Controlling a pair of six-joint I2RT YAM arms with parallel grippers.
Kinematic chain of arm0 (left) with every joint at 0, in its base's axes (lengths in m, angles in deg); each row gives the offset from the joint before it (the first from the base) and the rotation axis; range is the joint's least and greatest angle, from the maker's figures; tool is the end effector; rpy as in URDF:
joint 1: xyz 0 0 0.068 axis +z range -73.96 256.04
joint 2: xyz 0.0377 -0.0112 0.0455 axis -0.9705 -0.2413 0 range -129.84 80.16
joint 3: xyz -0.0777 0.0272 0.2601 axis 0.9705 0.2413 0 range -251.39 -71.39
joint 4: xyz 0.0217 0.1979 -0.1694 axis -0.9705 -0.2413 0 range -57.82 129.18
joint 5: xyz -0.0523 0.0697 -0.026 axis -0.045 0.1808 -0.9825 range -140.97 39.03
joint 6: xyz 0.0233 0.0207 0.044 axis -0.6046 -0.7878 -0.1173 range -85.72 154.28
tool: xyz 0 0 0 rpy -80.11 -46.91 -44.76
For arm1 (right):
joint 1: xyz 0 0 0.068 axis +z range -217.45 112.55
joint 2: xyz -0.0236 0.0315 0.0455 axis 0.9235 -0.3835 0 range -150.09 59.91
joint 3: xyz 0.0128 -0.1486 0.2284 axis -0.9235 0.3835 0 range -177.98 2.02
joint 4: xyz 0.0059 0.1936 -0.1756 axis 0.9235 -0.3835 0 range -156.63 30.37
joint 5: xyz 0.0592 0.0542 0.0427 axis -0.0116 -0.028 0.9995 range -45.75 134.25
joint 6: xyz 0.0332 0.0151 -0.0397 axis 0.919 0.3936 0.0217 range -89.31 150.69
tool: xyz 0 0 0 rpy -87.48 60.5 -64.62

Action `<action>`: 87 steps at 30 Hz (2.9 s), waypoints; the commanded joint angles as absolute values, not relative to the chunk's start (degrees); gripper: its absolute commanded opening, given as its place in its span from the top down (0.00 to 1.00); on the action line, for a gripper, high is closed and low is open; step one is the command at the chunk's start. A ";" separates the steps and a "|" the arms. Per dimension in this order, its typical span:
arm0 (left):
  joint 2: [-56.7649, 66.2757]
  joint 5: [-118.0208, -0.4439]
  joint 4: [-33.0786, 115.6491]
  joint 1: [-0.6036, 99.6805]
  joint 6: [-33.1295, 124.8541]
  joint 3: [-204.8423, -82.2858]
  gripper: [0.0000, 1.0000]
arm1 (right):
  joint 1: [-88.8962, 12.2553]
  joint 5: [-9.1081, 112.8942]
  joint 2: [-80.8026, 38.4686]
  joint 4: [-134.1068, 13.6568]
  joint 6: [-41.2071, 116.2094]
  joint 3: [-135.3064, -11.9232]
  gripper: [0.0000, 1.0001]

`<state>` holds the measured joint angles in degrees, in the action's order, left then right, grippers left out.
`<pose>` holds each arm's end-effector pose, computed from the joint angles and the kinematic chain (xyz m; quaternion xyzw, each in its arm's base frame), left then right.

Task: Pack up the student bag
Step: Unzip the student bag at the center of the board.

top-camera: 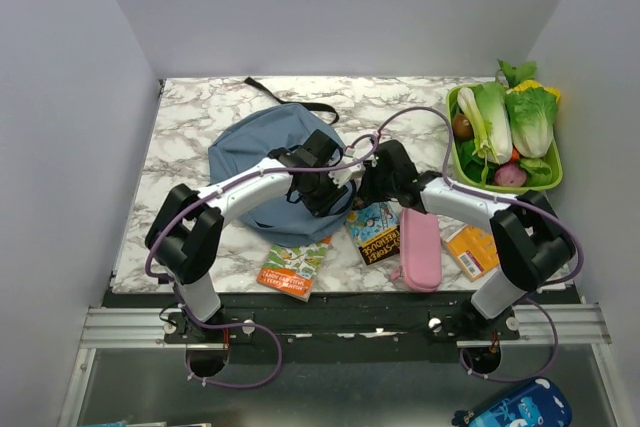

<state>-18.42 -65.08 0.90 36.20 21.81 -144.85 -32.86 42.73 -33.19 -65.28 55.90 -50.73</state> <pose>0.2670 -0.2342 0.2278 0.4511 0.8545 -0.1701 0.1935 0.2772 0.1899 0.1854 -0.0708 0.9244 0.1761 0.3308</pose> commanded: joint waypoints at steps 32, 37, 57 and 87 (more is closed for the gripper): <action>-5.53 -63.54 5.52 41.05 25.85 -135.82 0.44 | -32.64 56.21 -52.14 -77.29 27.17 -81.91 0.47; -4.83 -66.08 4.20 46.67 25.49 -138.54 0.44 | -32.38 54.80 -56.62 -83.26 26.21 -86.74 0.47; -4.74 -68.64 4.55 53.45 25.32 -140.13 0.43 | -30.01 38.19 -61.38 -88.81 24.18 -88.42 0.62; -23.10 -65.49 13.43 47.83 26.99 -153.64 0.43 | -30.09 43.37 -32.91 -56.65 40.44 -56.17 0.99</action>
